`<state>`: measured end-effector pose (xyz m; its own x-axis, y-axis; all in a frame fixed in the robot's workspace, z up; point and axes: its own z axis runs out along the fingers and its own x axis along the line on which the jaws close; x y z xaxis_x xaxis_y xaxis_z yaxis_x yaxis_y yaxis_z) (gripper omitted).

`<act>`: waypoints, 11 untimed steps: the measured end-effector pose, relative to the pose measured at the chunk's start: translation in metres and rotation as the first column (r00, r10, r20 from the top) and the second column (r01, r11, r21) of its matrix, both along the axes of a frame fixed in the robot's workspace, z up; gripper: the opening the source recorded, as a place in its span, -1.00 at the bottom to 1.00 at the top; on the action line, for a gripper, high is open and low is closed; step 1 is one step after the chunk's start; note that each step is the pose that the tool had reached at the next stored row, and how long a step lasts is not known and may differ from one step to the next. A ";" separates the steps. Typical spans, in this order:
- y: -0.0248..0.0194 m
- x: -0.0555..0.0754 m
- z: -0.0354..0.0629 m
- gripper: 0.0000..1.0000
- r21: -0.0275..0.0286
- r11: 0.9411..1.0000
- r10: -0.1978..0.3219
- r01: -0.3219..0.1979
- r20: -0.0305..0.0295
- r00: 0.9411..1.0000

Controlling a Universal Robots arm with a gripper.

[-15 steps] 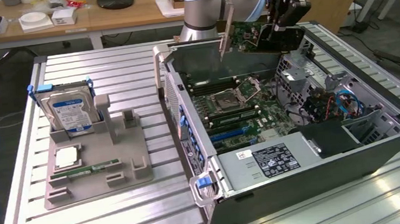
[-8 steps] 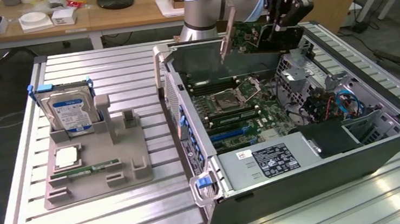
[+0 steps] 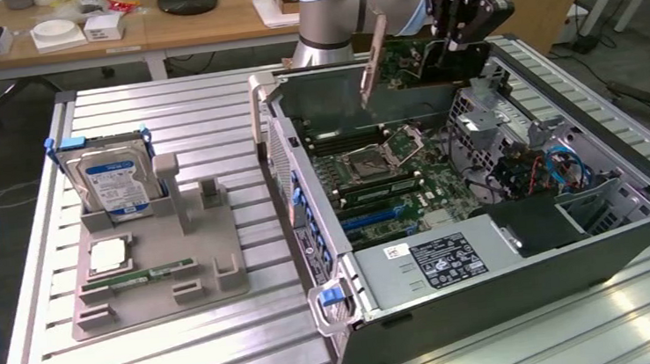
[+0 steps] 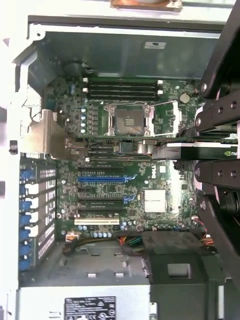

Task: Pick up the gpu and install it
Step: 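Insert the gpu into the slot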

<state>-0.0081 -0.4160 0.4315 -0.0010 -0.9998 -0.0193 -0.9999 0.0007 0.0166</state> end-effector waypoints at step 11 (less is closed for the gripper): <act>0.0000 0.000 -0.0001 -0.48 0.000 0.998 0.066 -0.066 0.001 0.998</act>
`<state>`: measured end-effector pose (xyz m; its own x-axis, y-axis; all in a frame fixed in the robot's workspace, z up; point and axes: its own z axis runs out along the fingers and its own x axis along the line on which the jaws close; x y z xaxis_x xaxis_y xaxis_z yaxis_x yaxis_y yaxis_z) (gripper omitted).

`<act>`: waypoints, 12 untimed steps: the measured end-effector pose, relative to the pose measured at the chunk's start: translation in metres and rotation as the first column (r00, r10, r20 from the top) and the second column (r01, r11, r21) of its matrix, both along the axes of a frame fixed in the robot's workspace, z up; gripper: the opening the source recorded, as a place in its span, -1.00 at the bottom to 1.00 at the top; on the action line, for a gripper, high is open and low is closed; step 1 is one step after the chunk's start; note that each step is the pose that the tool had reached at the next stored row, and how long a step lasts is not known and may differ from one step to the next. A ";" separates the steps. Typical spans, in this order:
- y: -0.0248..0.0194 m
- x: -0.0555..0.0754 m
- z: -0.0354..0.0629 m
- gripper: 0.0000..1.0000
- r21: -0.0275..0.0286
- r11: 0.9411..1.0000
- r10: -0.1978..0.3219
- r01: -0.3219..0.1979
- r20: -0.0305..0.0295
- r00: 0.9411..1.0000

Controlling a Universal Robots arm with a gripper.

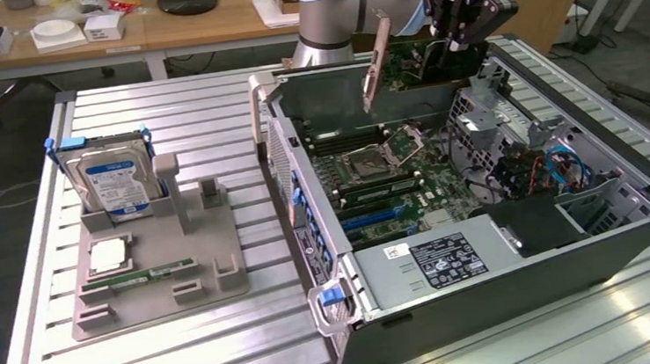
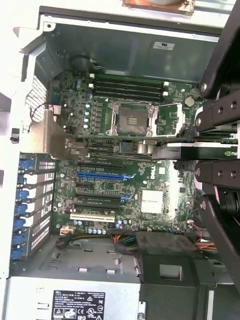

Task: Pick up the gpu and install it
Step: 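Insert the gpu into the slot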

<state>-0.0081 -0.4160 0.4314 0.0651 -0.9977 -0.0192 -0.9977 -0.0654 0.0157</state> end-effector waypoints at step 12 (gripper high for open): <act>0.0000 -0.001 -0.0049 -0.48 0.000 0.998 -0.059 0.059 0.043 0.997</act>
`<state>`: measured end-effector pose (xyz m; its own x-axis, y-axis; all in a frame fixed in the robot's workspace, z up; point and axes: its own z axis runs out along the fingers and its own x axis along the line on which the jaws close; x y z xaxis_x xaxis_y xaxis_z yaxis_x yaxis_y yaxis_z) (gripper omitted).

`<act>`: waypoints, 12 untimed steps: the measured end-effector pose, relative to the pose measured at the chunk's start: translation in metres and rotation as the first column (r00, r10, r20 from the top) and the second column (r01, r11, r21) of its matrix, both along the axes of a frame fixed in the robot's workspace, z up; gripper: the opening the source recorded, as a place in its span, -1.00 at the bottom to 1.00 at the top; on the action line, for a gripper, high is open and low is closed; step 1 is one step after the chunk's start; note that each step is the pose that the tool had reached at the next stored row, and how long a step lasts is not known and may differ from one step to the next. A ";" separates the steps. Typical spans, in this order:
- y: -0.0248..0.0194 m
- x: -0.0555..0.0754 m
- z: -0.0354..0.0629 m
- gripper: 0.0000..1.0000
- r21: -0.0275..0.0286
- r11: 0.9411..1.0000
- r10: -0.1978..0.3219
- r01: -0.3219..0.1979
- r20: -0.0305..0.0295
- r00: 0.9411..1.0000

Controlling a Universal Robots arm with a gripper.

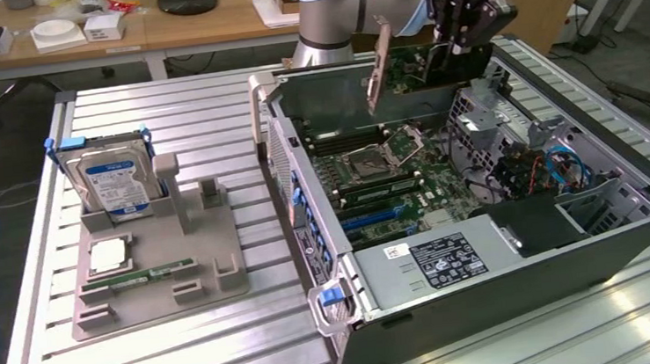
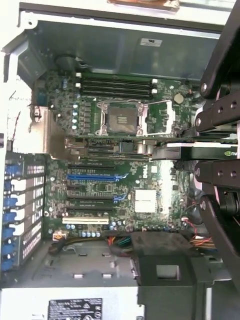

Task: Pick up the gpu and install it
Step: 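Insert the gpu into the slot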

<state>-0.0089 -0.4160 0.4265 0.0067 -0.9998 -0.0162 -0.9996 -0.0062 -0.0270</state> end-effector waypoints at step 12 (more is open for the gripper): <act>0.0000 0.000 -0.0023 -0.48 0.000 0.998 -0.057 0.057 0.002 0.998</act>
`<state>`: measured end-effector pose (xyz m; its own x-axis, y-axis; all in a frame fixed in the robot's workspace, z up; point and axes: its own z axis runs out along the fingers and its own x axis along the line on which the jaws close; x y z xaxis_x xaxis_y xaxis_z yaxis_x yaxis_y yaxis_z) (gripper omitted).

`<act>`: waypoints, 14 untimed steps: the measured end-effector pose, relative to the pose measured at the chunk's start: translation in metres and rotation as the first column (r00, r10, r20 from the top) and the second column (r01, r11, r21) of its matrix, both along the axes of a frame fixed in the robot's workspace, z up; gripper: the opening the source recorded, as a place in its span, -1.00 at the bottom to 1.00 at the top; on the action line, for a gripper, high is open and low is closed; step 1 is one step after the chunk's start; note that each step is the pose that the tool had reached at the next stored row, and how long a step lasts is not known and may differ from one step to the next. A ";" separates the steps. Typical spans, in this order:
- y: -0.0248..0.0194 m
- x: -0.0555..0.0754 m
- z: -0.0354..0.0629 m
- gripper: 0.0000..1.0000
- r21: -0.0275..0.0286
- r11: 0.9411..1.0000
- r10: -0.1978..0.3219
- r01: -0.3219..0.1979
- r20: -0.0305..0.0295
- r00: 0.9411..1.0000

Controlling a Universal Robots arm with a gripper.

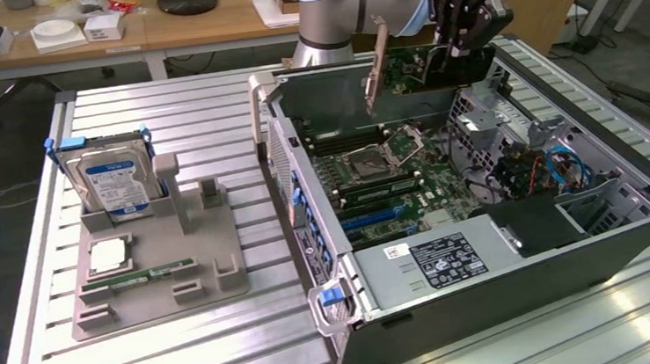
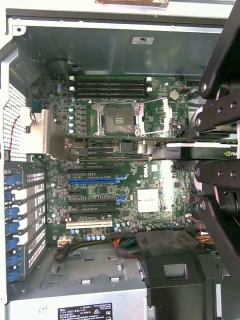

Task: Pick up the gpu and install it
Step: 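Insert the gpu into the slot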

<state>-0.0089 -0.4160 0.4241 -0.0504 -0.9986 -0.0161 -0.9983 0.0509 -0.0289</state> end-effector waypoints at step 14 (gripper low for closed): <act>0.0000 0.000 -0.0005 -0.48 0.000 1.000 0.000 0.000 0.001 1.000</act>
<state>-0.0089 -0.4160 0.4237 -0.0503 -0.9986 -0.0161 -0.9983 0.0507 -0.0295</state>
